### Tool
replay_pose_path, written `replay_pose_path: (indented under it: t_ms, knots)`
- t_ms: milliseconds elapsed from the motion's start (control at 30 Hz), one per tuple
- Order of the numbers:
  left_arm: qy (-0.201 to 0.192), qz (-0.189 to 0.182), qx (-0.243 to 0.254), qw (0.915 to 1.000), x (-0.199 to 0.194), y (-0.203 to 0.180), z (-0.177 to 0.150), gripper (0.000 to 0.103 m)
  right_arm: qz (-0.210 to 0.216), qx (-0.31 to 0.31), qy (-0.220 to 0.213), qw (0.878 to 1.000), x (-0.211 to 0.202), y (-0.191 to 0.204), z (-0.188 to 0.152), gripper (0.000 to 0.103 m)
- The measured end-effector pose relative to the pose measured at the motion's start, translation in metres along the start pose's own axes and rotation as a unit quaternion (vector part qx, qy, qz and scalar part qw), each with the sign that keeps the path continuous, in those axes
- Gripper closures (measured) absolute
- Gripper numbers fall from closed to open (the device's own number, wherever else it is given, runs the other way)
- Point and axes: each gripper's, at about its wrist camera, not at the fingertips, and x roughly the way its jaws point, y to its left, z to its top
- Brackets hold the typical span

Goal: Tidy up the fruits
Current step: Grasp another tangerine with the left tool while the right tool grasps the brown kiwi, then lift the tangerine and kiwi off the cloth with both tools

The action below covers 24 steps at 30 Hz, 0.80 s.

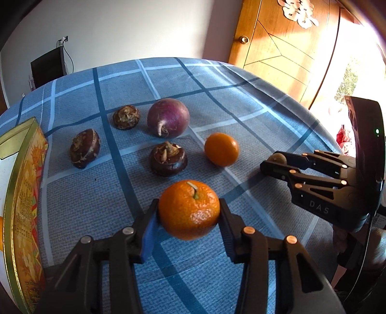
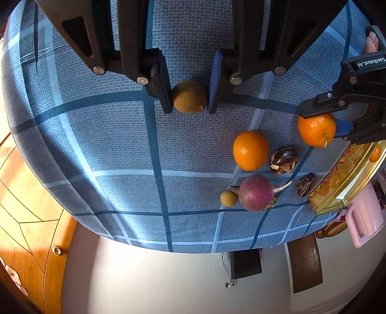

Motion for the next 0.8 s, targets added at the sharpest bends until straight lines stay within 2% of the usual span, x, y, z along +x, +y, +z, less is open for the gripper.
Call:
replay_pose_path:
  t_ms: [400, 800]
  knots:
    - [-0.054, 0.025, 0.013, 0.9981, -0.021, -0.004, -0.002, 0.055, 0.025, -0.011, -0.065, 0.997, -0.027, 0.005, -0.003, 0.072]
    - [-0.101, 0.048, 0.021, 0.9935, -0.039, -0.008, -0.004, 0.055, 0.038, -0.020, -0.106, 0.993, -0.040, 0.009, -0.003, 0.072]
